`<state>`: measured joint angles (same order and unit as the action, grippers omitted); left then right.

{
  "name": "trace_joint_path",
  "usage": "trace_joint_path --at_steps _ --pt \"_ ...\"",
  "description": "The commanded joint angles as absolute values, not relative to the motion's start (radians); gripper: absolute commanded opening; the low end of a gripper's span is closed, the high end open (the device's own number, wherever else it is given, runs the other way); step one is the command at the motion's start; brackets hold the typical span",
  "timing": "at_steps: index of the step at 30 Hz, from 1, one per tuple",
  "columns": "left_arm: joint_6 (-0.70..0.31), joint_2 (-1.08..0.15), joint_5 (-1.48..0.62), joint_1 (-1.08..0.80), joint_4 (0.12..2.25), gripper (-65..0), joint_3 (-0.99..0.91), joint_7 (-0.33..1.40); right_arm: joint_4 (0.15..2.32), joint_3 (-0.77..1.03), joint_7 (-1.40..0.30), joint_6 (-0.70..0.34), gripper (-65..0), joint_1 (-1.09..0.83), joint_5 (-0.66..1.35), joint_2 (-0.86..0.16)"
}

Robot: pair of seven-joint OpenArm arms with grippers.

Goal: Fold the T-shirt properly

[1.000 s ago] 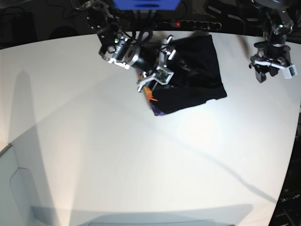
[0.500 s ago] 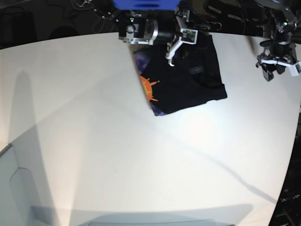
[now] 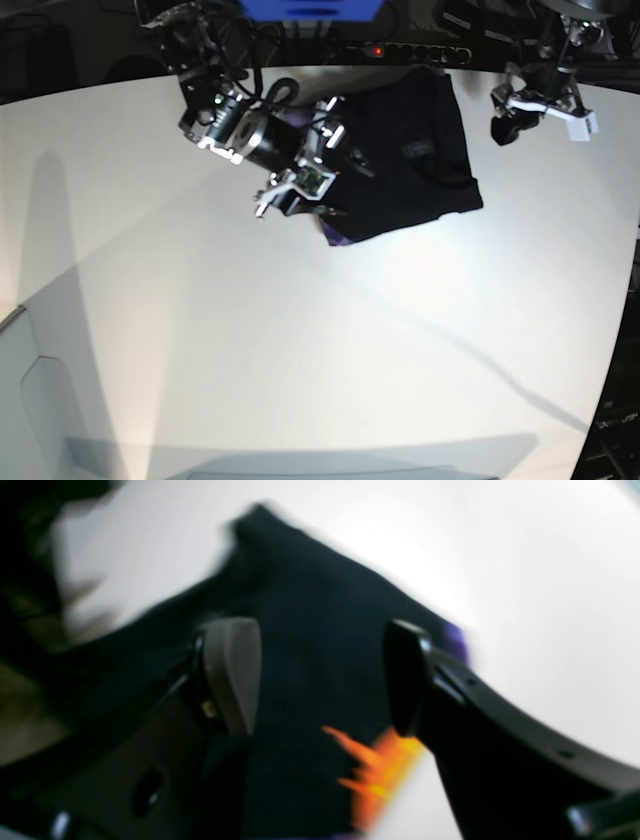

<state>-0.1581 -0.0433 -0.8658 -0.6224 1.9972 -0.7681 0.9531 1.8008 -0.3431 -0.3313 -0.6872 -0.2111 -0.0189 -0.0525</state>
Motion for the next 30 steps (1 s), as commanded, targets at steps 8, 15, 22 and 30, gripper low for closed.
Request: trace_joint_path --at_steps 8,15,22,30 --pt "-0.151 -0.007 -0.886 -0.622 2.008 -30.8 -0.590 0.955 1.813 -0.216 -0.311 -0.698 -25.0 -0.177 0.005 -0.045" --pt "-0.150 -0.012 -0.869 -0.588 1.971 -30.8 -0.530 0.954 1.811 -0.205 -0.312 -0.698 -25.0 -0.183 0.005 -0.050" --pt "-0.159 -0.007 -0.753 -0.567 1.960 -31.5 -0.489 0.952 1.788 -0.205 -0.312 -0.698 -25.0 -0.188 0.004 -0.050" --pt "-0.154 -0.018 -0.753 -0.564 1.959 -65.0 -0.496 0.954 1.776 -0.205 -0.312 -0.698 -25.2 -0.189 0.002 -0.051"
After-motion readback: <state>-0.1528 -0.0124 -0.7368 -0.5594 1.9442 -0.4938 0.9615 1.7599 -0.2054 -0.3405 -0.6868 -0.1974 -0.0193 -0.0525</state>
